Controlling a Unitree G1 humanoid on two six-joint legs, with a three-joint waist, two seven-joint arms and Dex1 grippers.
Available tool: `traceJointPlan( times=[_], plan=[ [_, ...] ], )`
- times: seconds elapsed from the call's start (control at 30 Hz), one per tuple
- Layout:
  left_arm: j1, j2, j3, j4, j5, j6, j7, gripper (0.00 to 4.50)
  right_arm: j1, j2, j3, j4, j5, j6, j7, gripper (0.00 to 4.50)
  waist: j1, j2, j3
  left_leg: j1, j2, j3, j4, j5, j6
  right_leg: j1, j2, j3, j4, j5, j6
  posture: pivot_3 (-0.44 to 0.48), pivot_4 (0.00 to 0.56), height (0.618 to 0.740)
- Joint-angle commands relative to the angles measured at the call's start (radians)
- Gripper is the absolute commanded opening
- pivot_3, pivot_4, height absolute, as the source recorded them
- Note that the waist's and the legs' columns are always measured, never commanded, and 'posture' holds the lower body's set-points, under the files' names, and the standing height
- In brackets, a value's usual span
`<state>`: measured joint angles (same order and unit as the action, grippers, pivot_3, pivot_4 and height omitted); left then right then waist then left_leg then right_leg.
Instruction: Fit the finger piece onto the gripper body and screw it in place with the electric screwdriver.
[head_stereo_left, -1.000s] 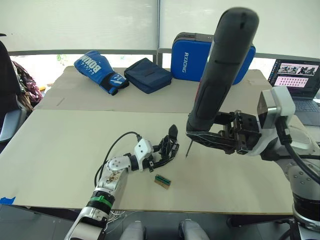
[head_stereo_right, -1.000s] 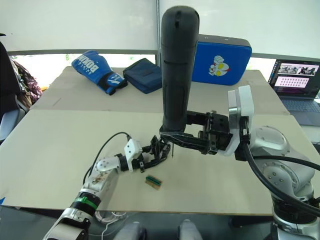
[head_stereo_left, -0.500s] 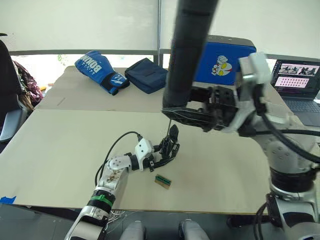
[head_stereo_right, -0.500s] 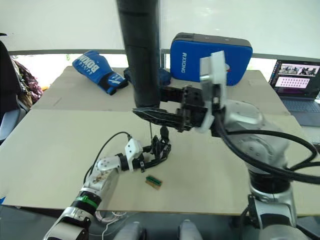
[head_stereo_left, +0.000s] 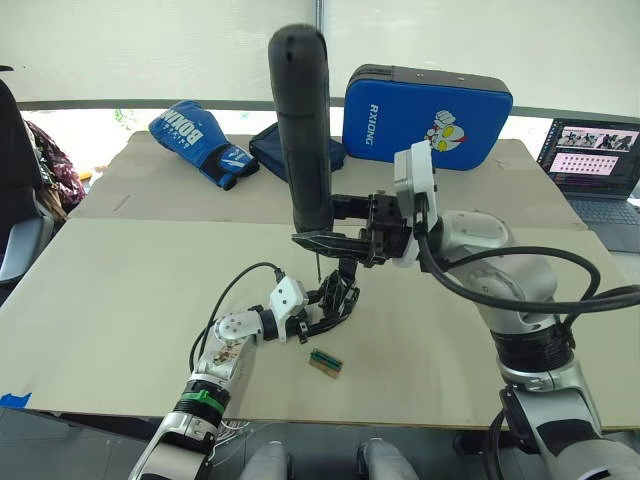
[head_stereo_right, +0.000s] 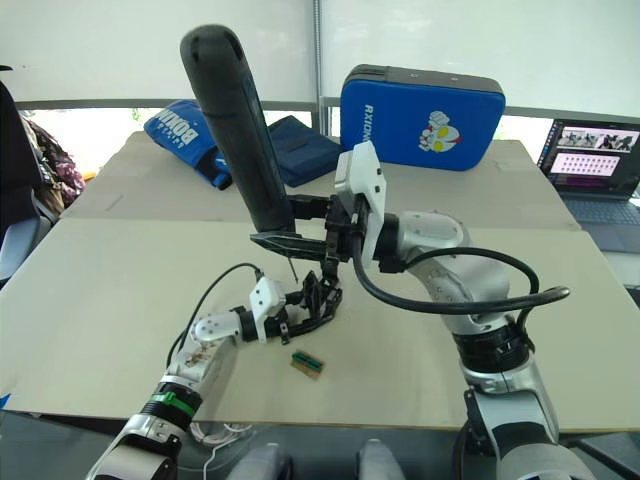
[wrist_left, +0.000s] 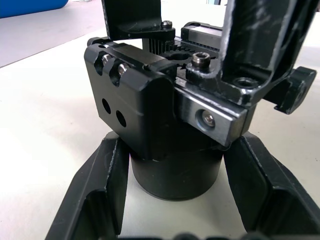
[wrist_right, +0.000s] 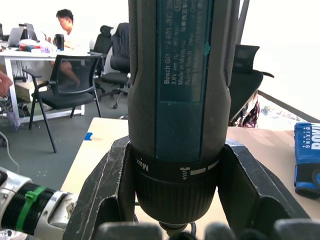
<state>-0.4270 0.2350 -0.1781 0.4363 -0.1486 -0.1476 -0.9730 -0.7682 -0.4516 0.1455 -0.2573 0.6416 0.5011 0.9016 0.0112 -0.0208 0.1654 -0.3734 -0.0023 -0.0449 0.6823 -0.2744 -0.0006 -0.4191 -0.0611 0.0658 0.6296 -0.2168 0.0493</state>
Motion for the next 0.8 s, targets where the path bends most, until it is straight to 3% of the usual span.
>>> traceJointPlan(
  times=[0.03, 0.8],
  plan=[
    [0.024, 0.004, -0.036, 0.027, 0.031, 0.040, -0.001, 2.26, -0.001, 0.015, -0.016, -0.017, -0.016, -0.051, 0.023, 1.89, -0.001, 0.000, 0.000, 0.000, 0.000, 0.000, 0.000, 0.000, 0.000, 0.000, 0.000, 0.000, 0.000, 0.000, 0.000, 0.000, 0.150, 0.740],
    [0.042, 0.014, -0.042, 0.008, 0.030, 0.054, -0.009, 2.26, 0.068, 0.048, 0.014, -0.014, -0.123, -0.079, 0.060, 1.89, -0.006, 0.000, 0.000, 0.000, 0.000, 0.000, 0.000, 0.000, 0.000, 0.000, 0.000, 0.000, 0.000, 0.000, 0.000, 0.000, 0.150, 0.740]
  ],
)
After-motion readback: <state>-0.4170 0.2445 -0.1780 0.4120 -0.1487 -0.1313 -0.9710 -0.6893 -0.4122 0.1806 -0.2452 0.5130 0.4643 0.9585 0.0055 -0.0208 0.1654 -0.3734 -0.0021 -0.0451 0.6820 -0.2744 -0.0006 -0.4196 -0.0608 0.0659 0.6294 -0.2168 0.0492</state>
